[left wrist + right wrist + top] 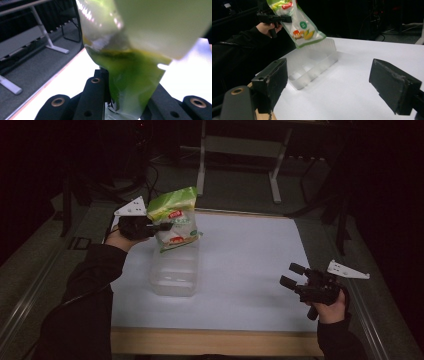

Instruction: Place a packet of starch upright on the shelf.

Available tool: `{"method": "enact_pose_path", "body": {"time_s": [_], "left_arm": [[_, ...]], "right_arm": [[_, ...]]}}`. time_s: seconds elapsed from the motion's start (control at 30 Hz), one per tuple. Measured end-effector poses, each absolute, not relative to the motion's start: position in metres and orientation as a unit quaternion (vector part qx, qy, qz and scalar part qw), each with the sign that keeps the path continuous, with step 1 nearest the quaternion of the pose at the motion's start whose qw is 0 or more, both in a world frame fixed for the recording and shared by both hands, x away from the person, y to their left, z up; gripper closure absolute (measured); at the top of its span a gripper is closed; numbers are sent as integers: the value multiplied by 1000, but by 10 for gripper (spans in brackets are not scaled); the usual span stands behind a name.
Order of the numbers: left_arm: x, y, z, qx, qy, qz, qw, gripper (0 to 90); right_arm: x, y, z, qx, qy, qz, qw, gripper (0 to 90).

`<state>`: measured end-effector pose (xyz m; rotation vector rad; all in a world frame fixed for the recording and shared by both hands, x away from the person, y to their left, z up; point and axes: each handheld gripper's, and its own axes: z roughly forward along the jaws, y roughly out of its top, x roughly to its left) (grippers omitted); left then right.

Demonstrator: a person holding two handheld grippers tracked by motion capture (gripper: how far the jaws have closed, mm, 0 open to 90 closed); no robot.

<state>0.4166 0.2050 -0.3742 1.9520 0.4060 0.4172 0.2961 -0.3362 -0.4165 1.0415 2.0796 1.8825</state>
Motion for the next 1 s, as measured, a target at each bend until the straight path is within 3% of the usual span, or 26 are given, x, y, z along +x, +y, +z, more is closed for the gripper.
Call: {"method": "enact_pose_path", "body": {"time_s": [0.57,0.7,1.0], "left_arm": [[445,210,-420,842,149,128,502,813],[451,203,-430,864,152,114,466,812],[454,208,-444,855,169,107,478,811]], "right_arm": [[304,-338,-424,362,686,628,66,155],[305,-335,-425,359,689,626,64,154],[304,-336,-429,363,688,626,55,155]]}}
